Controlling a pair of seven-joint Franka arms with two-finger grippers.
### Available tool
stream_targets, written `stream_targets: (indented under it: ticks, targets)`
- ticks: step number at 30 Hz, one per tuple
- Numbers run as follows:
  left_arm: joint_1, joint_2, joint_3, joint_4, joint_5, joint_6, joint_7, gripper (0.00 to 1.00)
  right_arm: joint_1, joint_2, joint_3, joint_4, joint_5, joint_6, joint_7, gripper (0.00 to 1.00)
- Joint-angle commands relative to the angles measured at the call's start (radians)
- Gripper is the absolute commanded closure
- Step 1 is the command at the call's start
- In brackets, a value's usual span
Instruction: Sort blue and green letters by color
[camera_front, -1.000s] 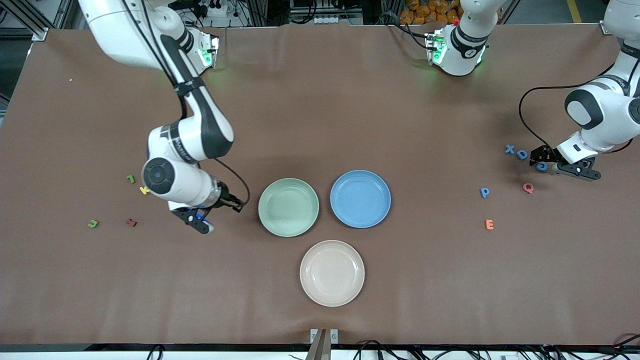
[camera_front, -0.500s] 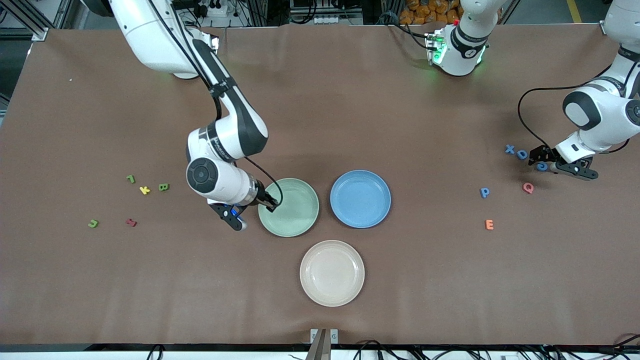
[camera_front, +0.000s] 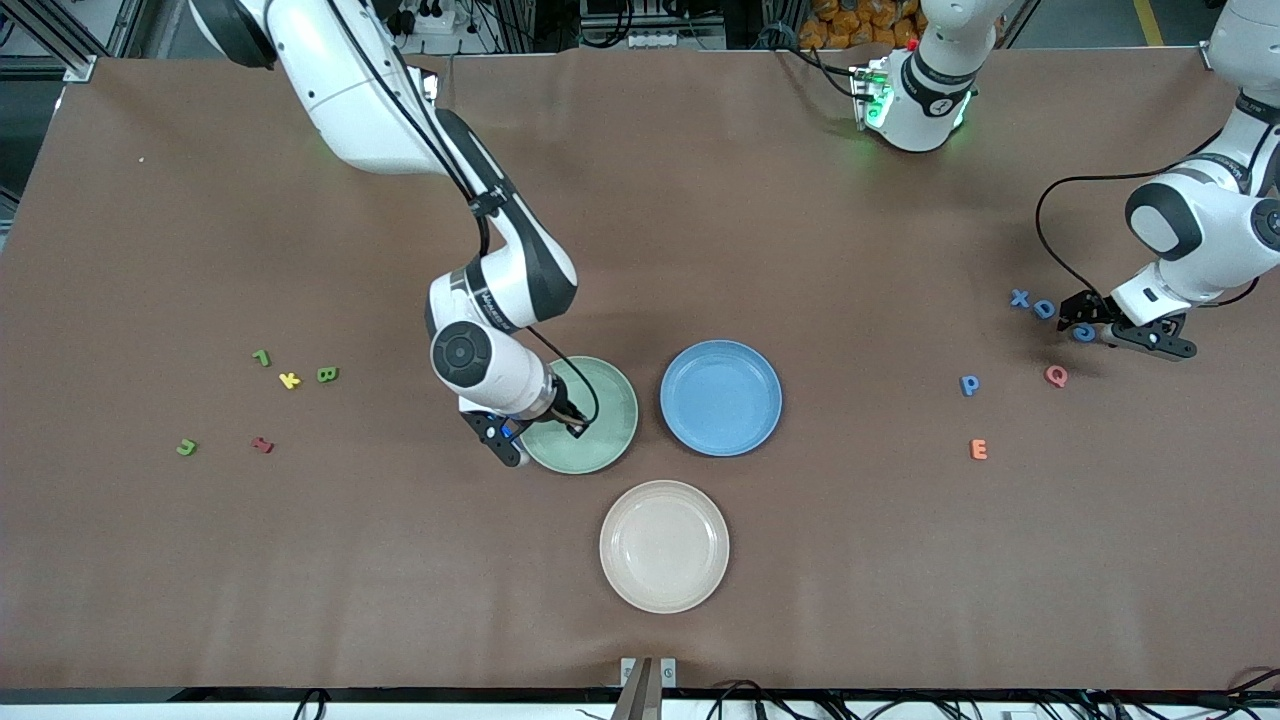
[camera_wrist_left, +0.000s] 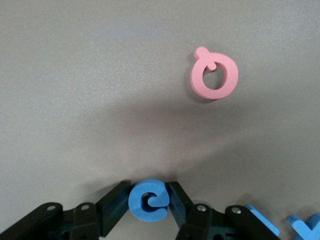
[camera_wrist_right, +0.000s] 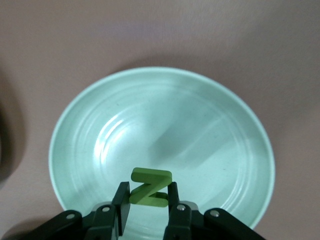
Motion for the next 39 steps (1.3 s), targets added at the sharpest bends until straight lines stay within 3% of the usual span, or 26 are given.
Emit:
stream_targets:
  ticks: [1, 6, 11, 23, 35, 39]
  targets:
    - [0.011, 0.034, -0.006, 0.01, -0.024, 0.015, 0.037, 0.62, 0.005, 0.009, -0.012, 0.027, -0.011, -0.008, 0.006, 0.0]
    - [0.009, 0.031, -0.006, 0.01, -0.024, 0.015, 0.037, 0.69, -0.011, -0.001, -0.015, 0.027, -0.027, -0.016, -0.014, 0.0]
    - [0.006, 0.029, -0.006, 0.012, -0.024, 0.015, 0.037, 0.69, -0.048, -0.01, -0.015, 0.02, -0.054, -0.03, -0.083, 0.0]
    - [-0.019, -0.009, -0.006, 0.012, -0.027, 0.01, 0.023, 0.79, -0.195, -0.117, -0.016, 0.004, -0.057, -0.223, -0.336, 0.0]
    - [-0.043, -0.058, -0.006, 0.024, -0.029, -0.008, 0.016, 0.81, -0.35, -0.284, -0.019, -0.23, -0.062, -0.218, -0.678, 0.0]
    - [-0.068, -0.103, -0.005, 0.021, -0.029, -0.048, 0.01, 0.82, -0.357, -0.338, -0.044, -0.313, -0.142, -0.195, -0.747, 0.0]
